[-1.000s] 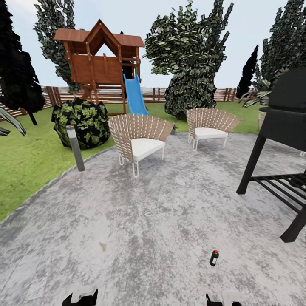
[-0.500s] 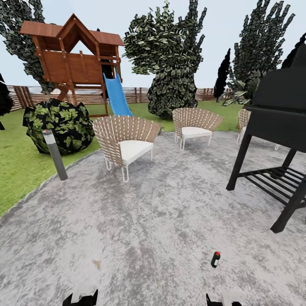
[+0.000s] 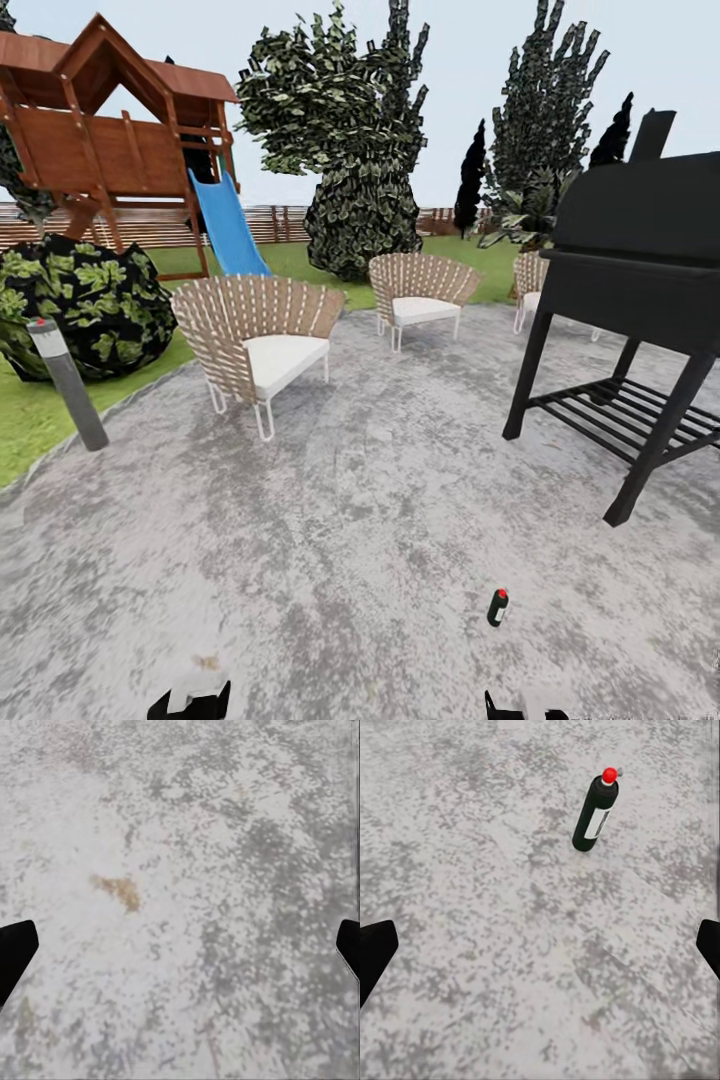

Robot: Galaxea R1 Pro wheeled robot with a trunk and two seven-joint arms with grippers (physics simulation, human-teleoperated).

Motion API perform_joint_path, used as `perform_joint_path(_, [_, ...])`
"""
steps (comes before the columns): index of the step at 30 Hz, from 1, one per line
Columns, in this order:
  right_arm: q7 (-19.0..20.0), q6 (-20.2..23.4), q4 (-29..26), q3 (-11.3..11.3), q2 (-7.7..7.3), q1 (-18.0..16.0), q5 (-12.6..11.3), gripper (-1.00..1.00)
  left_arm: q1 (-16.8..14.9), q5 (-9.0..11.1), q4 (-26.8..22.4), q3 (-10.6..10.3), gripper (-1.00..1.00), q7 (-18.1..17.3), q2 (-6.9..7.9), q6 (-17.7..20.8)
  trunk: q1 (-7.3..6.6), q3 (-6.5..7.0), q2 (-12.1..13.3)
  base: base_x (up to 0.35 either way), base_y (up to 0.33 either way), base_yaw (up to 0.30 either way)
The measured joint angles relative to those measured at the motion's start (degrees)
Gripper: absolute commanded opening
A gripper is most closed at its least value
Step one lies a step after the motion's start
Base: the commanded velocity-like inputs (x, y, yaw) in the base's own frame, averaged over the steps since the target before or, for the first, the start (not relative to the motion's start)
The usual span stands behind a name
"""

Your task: Pick up the pesticide atomizer in the garden and spray insectifuge to fully cover both potted plants in the garden.

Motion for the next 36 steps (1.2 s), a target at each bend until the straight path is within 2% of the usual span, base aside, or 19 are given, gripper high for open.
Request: perform_joint_path(36, [0.0,0.0,0.0,0.0,0.03,0.0,0.0,1.00,0.0,0.0,0.0,0.0,1.00,0.0,-0.03,0.0,0.01,0.00,0.0,0.011,0.008,-0.268])
